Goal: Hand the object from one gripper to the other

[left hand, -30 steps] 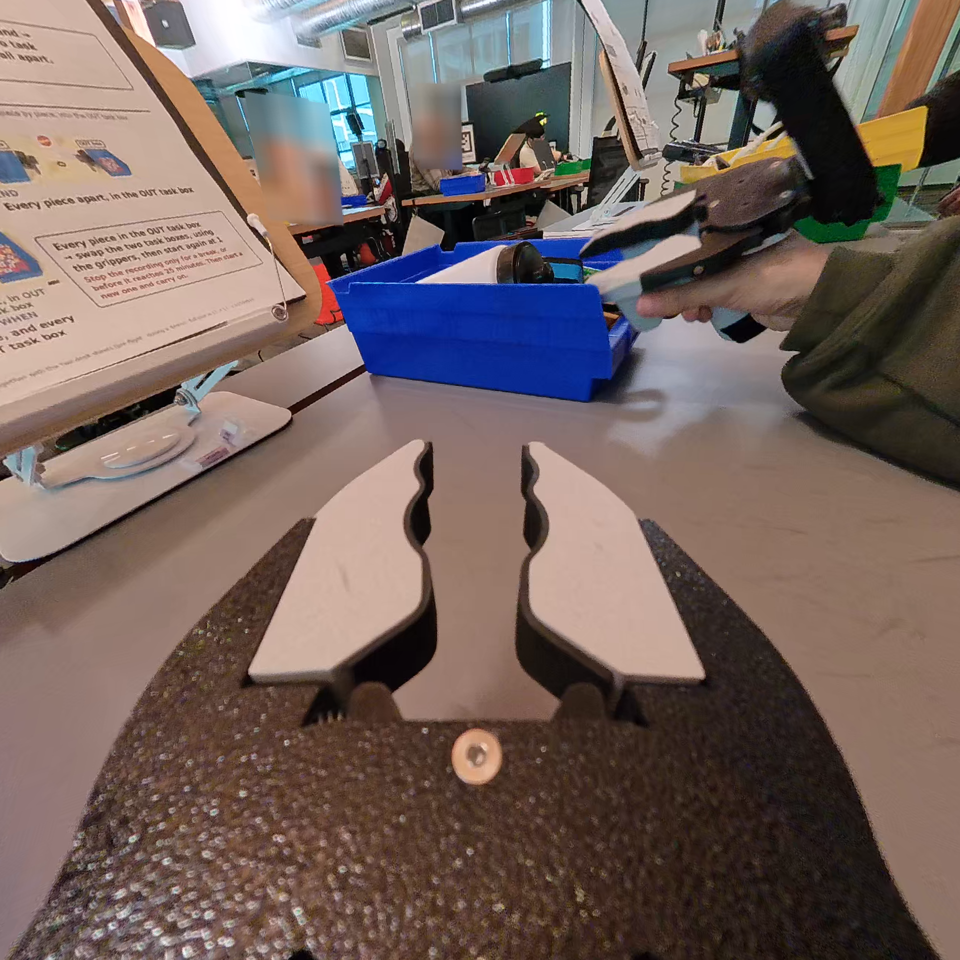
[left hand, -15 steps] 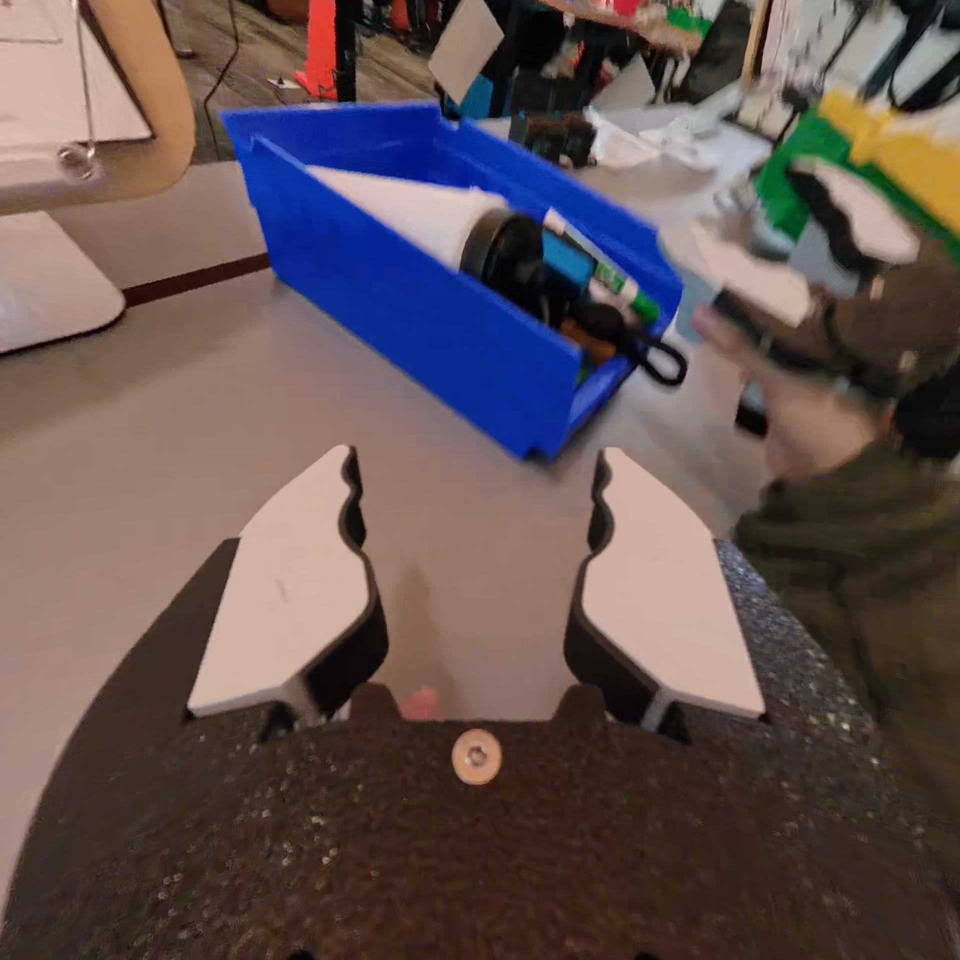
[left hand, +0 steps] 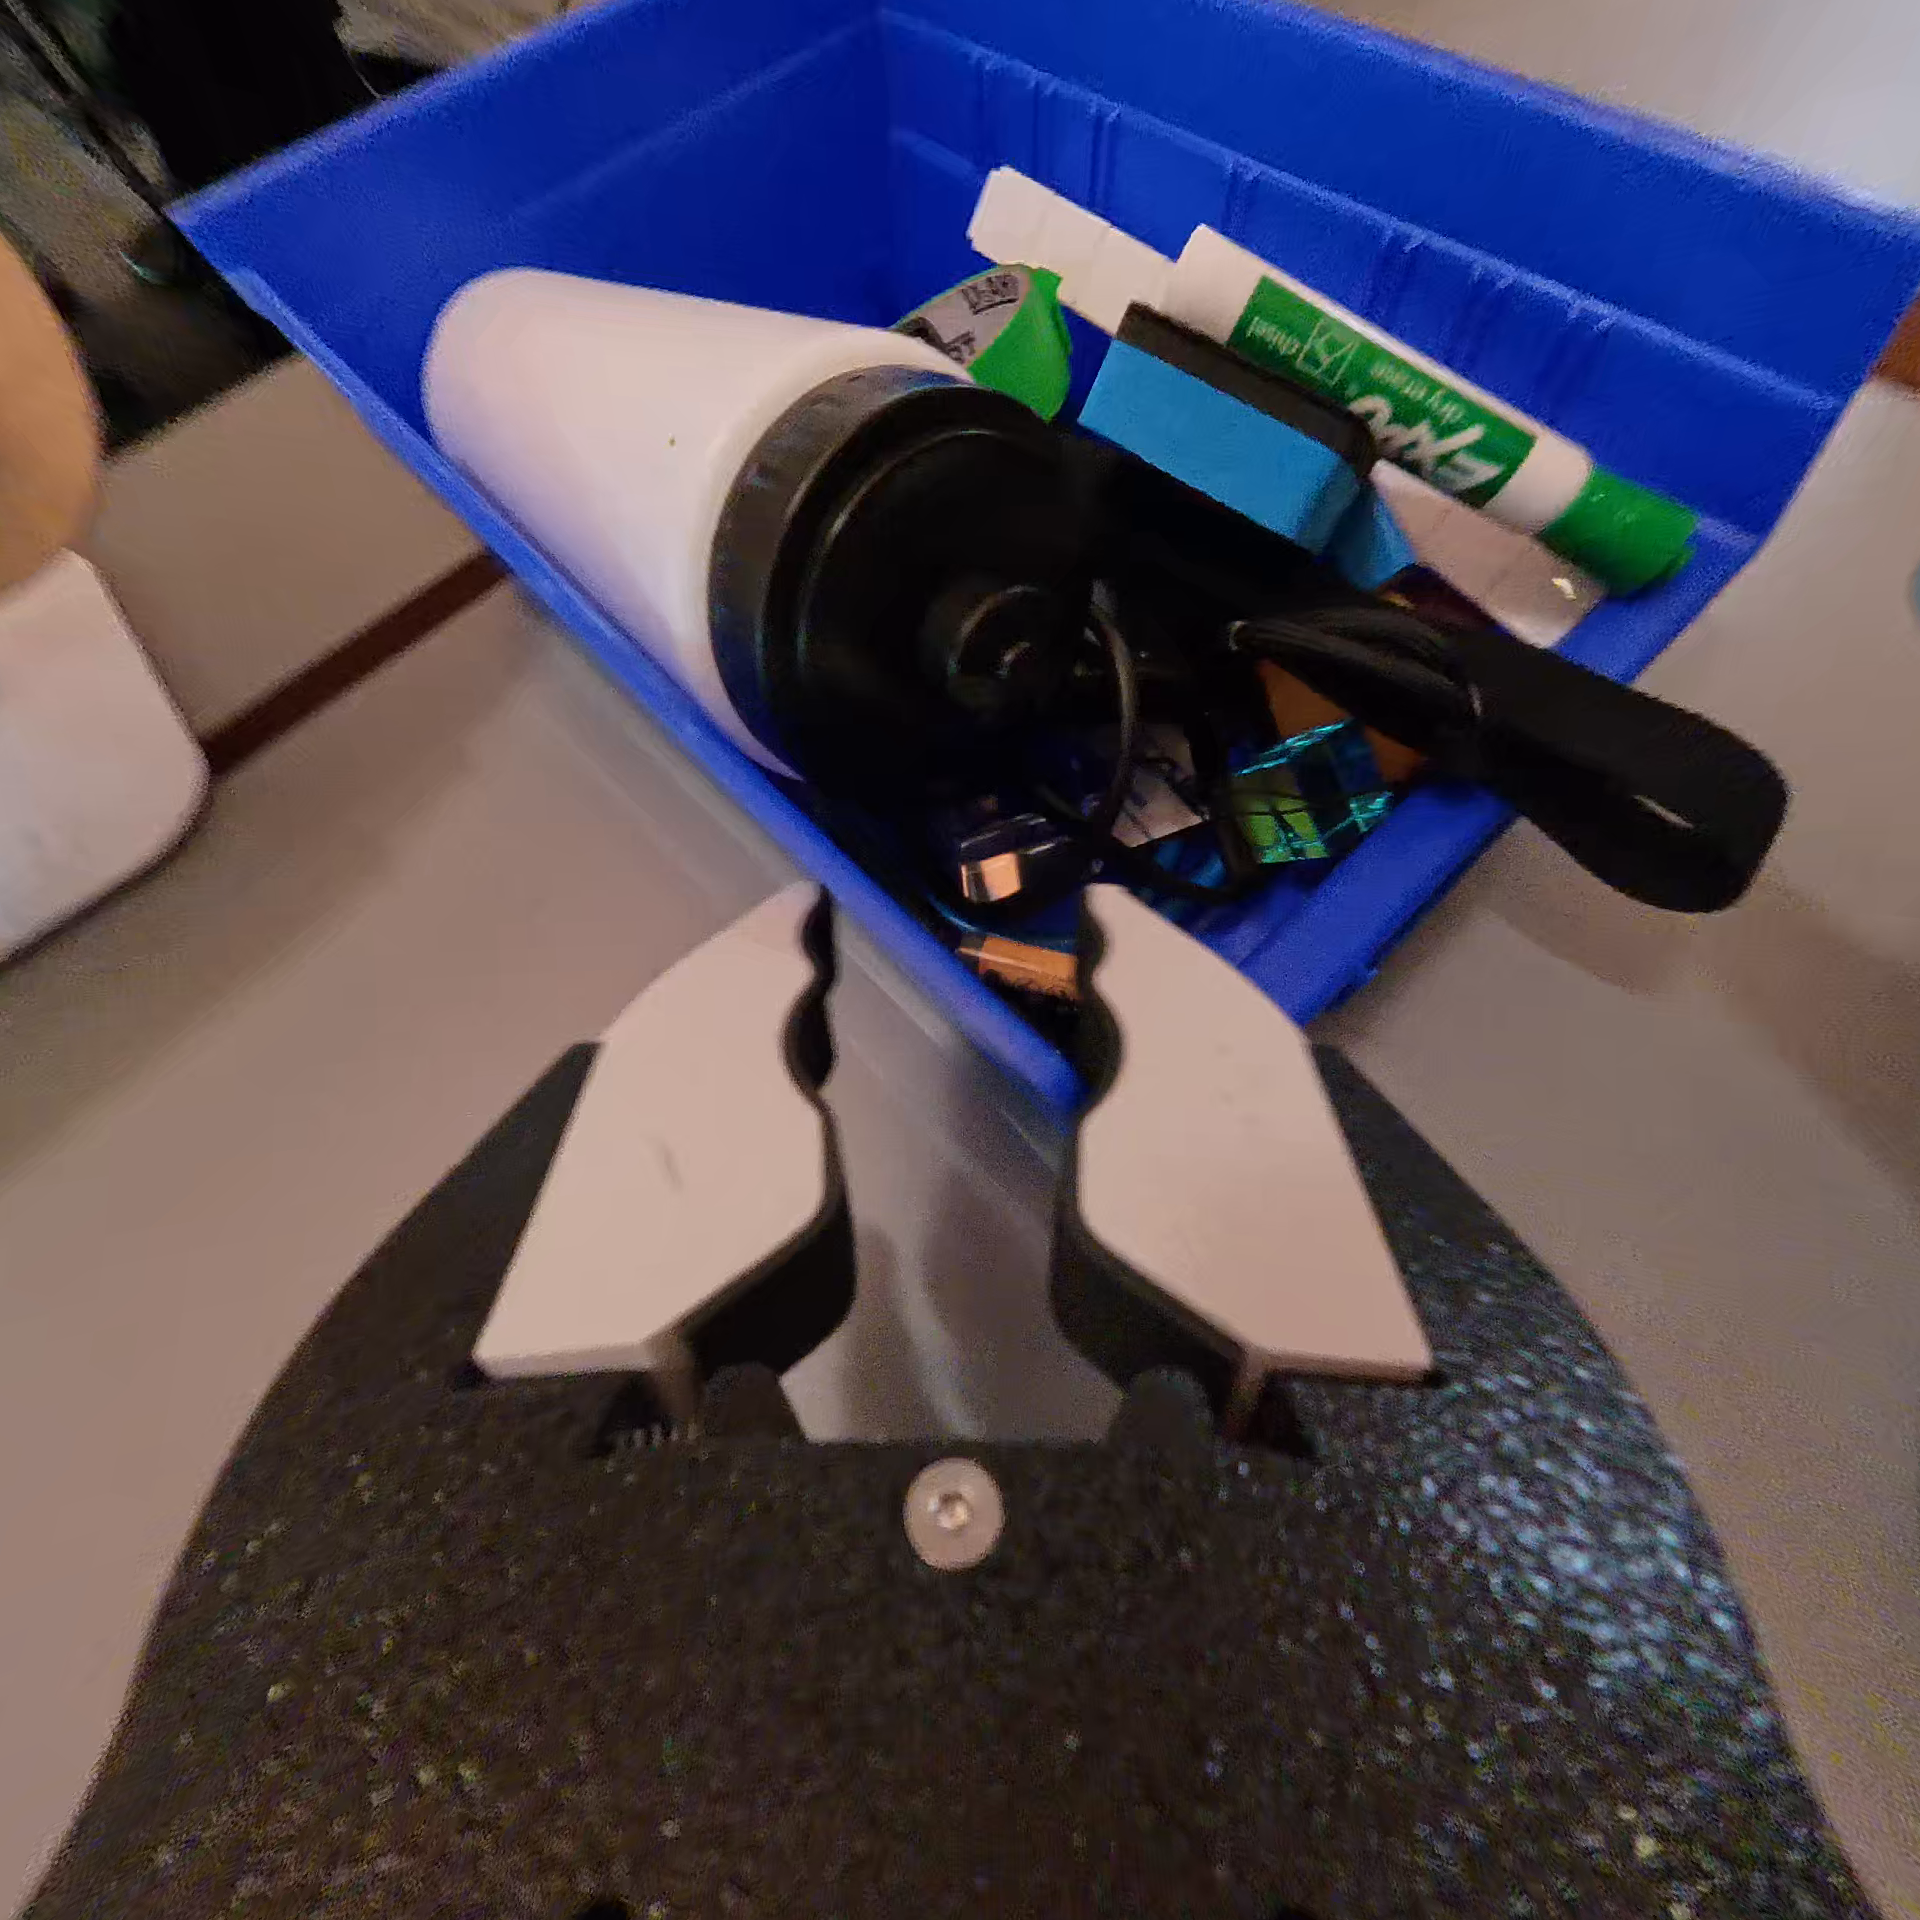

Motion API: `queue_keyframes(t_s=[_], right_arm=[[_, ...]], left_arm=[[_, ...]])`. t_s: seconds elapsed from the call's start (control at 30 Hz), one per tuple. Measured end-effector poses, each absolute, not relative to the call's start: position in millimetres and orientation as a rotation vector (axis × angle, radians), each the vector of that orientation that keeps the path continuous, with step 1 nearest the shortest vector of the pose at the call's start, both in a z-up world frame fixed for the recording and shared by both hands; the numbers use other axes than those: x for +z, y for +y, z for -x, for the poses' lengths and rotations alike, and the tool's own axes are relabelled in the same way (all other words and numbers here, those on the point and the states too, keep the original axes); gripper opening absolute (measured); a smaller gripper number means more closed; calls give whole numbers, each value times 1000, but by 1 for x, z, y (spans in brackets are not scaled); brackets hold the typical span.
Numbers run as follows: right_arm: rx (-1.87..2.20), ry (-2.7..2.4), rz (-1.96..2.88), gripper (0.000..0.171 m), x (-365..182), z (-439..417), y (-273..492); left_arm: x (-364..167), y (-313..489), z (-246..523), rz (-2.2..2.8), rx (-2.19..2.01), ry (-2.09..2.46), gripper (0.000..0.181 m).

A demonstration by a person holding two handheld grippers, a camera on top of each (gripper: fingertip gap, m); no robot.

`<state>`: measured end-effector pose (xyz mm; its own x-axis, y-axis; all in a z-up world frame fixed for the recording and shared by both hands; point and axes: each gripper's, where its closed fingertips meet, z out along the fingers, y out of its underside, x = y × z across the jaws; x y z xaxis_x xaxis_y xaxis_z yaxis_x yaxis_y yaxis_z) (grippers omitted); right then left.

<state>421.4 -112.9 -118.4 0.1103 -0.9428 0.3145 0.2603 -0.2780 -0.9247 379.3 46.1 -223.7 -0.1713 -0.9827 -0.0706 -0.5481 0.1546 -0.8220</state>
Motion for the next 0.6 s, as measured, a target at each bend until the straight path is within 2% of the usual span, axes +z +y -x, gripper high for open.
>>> queue_keyframes(t_s=[0.13, 0.27, 0.43, 0.6], right_arm=[[-1327, 793, 1247, 84, -116, -421, -117], [-1311, 782, 1156, 82, -103, -415, -128], [-1217, 698, 1209, 80, -106, -412, -106], [-1008, 534, 1386, 79, -127, -400, -40]], left_arm=[[-222, 83, -376, 1445, -815, 1721, 19], [-222, 124, -341, 1416, -779, 1727, 10], [-222, 171, -248, 1341, -754, 1806, 8], [-222, 229, -124, 1377, -778, 1820, 7]])
